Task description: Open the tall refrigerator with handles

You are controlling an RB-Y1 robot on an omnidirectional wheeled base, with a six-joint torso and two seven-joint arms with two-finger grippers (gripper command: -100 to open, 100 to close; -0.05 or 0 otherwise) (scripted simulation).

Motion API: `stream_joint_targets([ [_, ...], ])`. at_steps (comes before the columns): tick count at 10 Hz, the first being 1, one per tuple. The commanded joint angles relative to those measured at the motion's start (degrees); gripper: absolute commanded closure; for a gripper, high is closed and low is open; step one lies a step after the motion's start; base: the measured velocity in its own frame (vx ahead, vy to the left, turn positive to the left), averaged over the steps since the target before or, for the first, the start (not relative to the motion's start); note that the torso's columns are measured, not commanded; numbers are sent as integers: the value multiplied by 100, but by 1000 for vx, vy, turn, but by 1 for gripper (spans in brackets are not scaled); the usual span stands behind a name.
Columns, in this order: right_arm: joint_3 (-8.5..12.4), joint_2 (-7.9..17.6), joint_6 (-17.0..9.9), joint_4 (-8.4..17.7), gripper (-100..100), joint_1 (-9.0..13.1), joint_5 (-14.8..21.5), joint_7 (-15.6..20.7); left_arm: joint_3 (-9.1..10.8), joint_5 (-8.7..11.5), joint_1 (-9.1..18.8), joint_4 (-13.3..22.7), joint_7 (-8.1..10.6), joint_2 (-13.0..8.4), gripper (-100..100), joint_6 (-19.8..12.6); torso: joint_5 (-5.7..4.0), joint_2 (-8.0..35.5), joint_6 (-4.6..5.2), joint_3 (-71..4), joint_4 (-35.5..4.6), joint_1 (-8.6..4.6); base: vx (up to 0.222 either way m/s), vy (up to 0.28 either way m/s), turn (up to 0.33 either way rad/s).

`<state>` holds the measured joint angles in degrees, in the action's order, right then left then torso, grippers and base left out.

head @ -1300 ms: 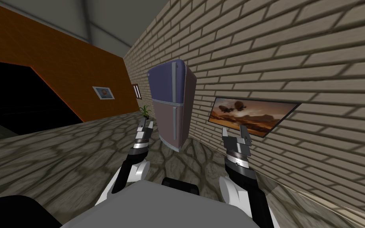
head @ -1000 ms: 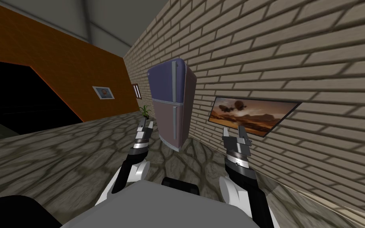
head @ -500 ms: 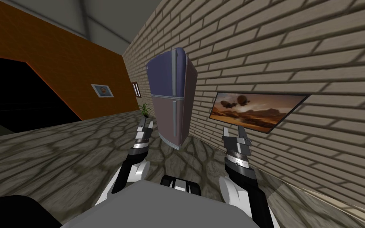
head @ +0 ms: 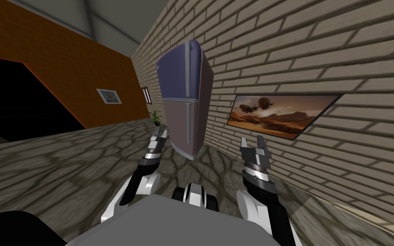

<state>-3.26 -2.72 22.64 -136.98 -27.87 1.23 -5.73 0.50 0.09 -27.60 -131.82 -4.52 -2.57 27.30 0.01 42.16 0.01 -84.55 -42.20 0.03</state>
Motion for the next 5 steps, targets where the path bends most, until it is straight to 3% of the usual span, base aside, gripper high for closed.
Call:
stream_joint_targets([
  [1,0,0,0,0,0,0,0,0,18,-18,185,-49,-19,-403,-100,-262,-1,4,-1,-5,-5,-2,47,9,-14],
  [5,0,0,0,0,0,0,0,0,35,-79,652,-123,-78,-732,-100,-805,-1,9,0,-3,-8,-1,60,15,-21],
])
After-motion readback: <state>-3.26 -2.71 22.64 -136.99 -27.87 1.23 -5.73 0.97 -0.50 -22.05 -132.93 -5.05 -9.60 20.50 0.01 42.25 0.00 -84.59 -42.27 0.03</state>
